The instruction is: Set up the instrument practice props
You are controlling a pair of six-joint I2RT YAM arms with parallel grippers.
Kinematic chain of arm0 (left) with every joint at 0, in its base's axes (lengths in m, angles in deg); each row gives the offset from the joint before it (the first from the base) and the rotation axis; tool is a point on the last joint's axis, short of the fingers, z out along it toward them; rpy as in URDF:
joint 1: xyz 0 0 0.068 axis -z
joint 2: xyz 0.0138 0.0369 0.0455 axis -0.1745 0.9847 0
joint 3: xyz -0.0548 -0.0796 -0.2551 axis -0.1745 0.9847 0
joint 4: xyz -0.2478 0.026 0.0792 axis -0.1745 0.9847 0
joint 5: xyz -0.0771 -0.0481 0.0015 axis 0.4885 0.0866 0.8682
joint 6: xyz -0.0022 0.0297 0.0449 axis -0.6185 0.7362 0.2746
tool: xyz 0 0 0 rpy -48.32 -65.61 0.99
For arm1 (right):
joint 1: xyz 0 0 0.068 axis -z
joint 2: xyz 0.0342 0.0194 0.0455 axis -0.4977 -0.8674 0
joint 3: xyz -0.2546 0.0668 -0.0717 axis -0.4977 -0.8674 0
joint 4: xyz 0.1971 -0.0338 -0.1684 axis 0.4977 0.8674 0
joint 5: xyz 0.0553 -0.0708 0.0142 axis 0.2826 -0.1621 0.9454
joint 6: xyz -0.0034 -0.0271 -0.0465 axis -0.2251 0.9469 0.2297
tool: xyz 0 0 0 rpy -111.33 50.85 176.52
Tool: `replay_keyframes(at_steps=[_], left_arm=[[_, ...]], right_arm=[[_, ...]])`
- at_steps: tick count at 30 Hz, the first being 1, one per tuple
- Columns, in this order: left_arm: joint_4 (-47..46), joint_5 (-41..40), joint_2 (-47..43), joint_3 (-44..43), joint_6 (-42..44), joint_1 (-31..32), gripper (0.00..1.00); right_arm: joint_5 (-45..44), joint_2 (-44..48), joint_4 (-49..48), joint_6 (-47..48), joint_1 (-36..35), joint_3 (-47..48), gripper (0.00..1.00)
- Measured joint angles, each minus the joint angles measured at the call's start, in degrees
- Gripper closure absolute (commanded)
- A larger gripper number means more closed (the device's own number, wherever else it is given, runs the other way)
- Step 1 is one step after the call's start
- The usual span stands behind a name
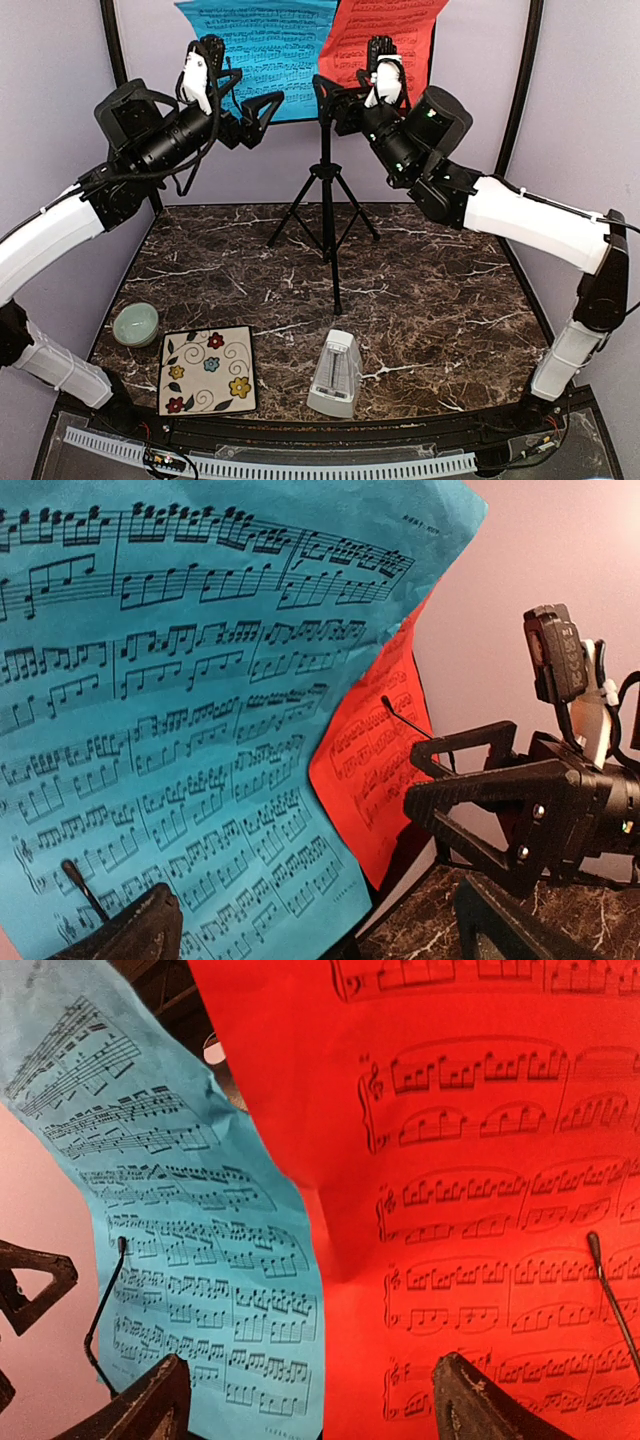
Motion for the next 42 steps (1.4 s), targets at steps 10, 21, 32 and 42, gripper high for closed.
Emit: replay_keyframes(at_steps=[10,21,32,42], left_arm=[[2.4,2.4,-8.9,21.3,-7.8,0.0,0.01],[2.3,4.9,-16.4,42.6,-14.1,0.0,0.01],[-4.0,7.4,-15.4,52.8,-19.0,0.0,0.03],[-9.7,5.8,-14.9,57.9,-23.6,0.0,0.04]], right_arm=[[7.2,9.4,7.8,-6.3,1.0,-12.2,0.00],[19.2,18.7,20.0,-15.7,1.0,-27.8,0.00],[21.9,27.6,29.0,-28.4,-5.7,-41.9,0.00],[-0.3,20.5,55.4,-51.5,-17.9,-28.8,0.00]])
